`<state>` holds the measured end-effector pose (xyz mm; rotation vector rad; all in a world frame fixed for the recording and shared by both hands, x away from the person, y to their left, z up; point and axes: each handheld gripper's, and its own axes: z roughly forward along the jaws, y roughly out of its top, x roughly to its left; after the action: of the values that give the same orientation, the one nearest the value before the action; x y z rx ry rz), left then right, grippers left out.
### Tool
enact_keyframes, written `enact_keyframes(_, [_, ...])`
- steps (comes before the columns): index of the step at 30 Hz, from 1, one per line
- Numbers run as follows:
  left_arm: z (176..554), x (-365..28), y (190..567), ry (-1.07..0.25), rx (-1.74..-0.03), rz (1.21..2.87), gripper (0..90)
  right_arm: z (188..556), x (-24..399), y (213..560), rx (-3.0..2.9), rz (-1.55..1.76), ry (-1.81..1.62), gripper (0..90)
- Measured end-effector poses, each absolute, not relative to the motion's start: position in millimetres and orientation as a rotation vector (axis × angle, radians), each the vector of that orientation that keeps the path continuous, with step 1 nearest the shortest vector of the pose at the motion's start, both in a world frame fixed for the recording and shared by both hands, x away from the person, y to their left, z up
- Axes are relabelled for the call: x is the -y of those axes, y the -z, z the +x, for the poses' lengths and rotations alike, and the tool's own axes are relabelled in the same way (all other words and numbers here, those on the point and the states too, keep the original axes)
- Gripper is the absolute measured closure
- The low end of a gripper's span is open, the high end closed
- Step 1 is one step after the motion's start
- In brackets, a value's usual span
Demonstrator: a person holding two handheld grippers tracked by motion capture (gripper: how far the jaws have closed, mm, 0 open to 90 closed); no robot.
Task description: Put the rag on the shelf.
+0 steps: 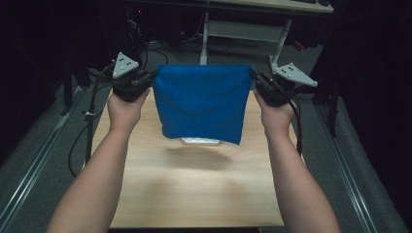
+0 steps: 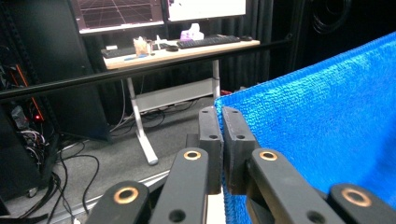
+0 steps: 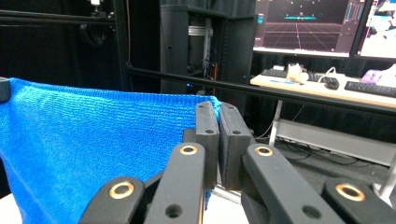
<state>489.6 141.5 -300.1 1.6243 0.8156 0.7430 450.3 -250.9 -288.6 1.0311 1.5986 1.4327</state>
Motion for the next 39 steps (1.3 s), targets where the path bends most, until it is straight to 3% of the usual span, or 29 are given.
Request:
enact_keyframes(12, [529,-128,302,-0.837,-0.815,1.696,87.6,498,256,297,-1.619,1.073,-1.385,88.9])
enact_keyframes(21, [550,-126,329,-0.775,-0.880,1.681,86.9,515,252,303,-1.651,1.075,-1.306,89.0])
enact_keyframes(39, [553,-122,420,-0.551,-0.999,1.838,86.9,524,254,381,-1.822,1.147,-1.150,89.1])
